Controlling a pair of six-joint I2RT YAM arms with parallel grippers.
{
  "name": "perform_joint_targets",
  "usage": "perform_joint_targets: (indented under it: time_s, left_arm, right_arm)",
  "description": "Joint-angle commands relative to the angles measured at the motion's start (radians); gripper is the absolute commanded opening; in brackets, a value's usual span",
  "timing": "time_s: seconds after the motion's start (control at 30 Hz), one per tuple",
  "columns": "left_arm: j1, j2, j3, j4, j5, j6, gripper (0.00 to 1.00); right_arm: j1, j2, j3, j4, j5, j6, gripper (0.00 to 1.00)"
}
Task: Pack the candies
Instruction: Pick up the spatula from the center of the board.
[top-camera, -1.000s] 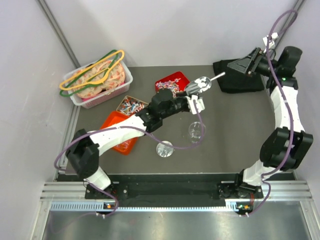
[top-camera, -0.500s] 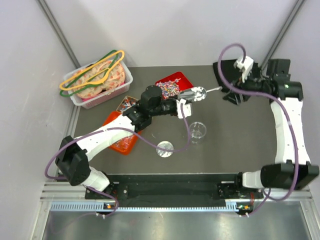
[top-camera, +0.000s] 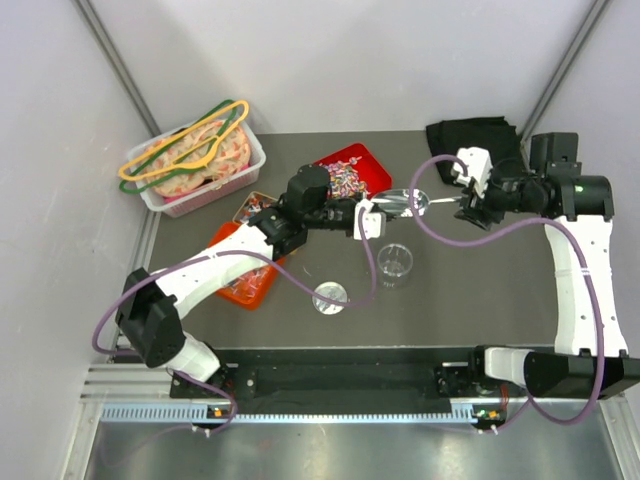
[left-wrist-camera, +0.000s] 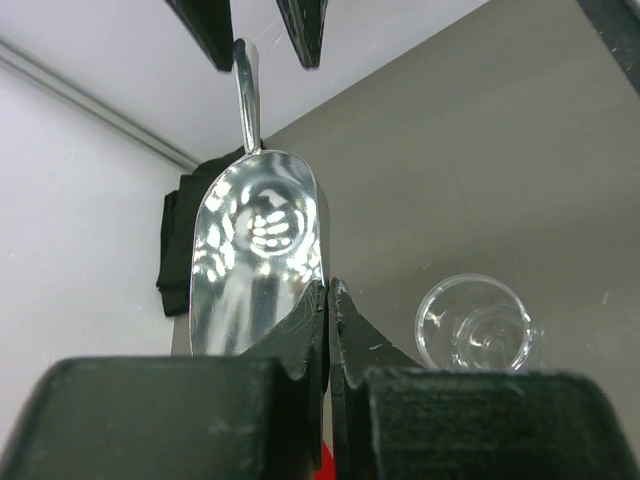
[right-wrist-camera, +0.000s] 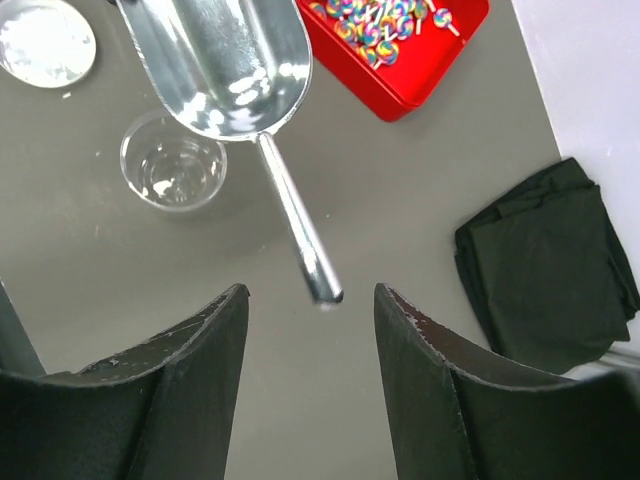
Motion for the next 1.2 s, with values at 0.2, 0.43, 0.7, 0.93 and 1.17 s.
perform_joint_targets:
  time_s: [0.2,0.43,0.7,0.93,1.17]
  left_arm:
    - [-0.020,0.017,0.086,-0.029,0.097,-0.013,0.00]
    - [-0.026,0.024,0.089,-0.029,0.099,-0.012,0.00]
    - [-0.028,0.020,0.073,-0.017,0.094,-0.019,0.00]
    - [-0.026,0.020,0.076,-0.010,0.091,-0.022,0.00]
    - [-0.026,0.028,0.079,0.000,0.093,-0.030,0.00]
  right_arm:
    - [0.079,0.022,0.016,-0.021,0.004,-0.075,0.45]
    - [0.087,0.039,0.033,-0.029,-0.015,-0.056,0.29]
    - [0.087,0.034,0.013,-0.042,-0.074,-0.058,0.30]
    - [0.087,0.044,0.004,-0.035,-0.097,-0.053,0.32]
    - [0.087,0.045,-0.019,-0.030,-0.116,-0.062,0.32]
